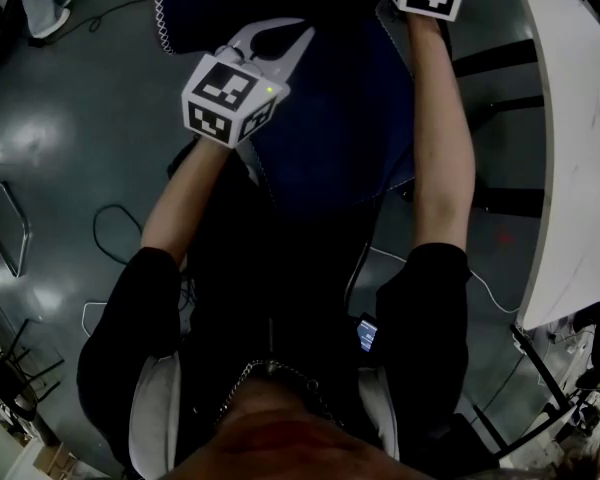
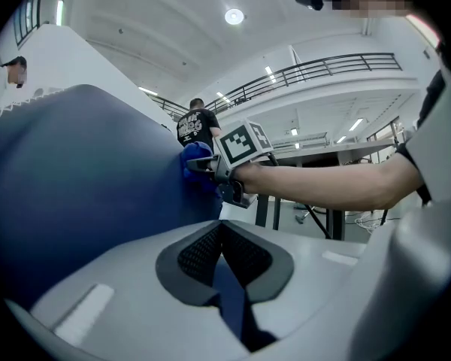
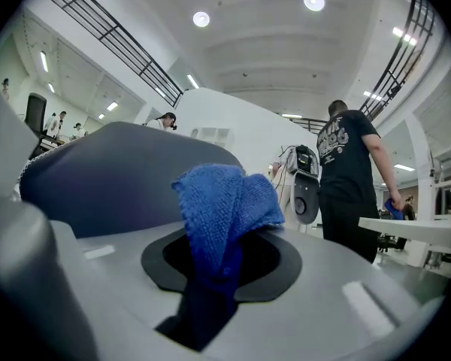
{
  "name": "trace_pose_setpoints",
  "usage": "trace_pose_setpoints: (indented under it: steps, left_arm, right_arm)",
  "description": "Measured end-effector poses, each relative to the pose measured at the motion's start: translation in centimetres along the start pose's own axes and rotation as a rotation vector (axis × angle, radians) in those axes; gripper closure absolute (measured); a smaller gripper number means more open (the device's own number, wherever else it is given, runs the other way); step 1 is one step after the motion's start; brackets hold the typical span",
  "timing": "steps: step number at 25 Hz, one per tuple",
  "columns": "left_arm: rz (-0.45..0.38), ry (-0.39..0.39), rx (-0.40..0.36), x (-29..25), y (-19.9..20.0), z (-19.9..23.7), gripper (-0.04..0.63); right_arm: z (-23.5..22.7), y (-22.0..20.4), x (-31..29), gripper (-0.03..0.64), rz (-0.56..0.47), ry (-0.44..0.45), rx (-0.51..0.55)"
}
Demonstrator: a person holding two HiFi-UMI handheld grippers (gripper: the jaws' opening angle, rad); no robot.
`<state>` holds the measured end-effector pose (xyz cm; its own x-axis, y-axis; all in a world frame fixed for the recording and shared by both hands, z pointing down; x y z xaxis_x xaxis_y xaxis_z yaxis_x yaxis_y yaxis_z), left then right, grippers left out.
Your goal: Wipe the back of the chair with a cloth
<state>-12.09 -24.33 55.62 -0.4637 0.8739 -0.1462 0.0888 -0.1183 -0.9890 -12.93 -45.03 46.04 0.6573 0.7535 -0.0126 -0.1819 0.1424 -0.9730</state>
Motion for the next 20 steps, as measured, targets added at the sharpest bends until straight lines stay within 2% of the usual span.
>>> trace_pose_setpoints:
  steps: [9,14,20]
  left_arm:
    - [0.025,0.007,-0.006,-0.8,-1.2,-0.2,0.586]
    - [0.042,0.07,-0.041,-2.7,-2.9,0.6,0.584]
    - [0.107,0.119,0.005,-4.5,-7.0,1.3,0.586]
  right_arm:
    - [-0.9,-4.8,1.3,0.509,0.056,-0.032,-0.026]
    - [-1.1,-8.3,2.0,0.508,0.12,-0.051,-0.065]
    - [-0.7,-12.7,3.5,0.508,0.168,-0.047,-0.139]
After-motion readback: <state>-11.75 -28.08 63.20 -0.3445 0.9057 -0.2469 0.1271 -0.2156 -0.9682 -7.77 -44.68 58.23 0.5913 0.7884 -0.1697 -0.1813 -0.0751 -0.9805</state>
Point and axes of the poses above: the fingertips, and each gripper's own axes: x backward along the fingers, z to its left, y out of its top, the point moved 1 cm from there along x, backward along the fingers, and after that the axes turned 11 degrees about -y, right-handed, at the moved point
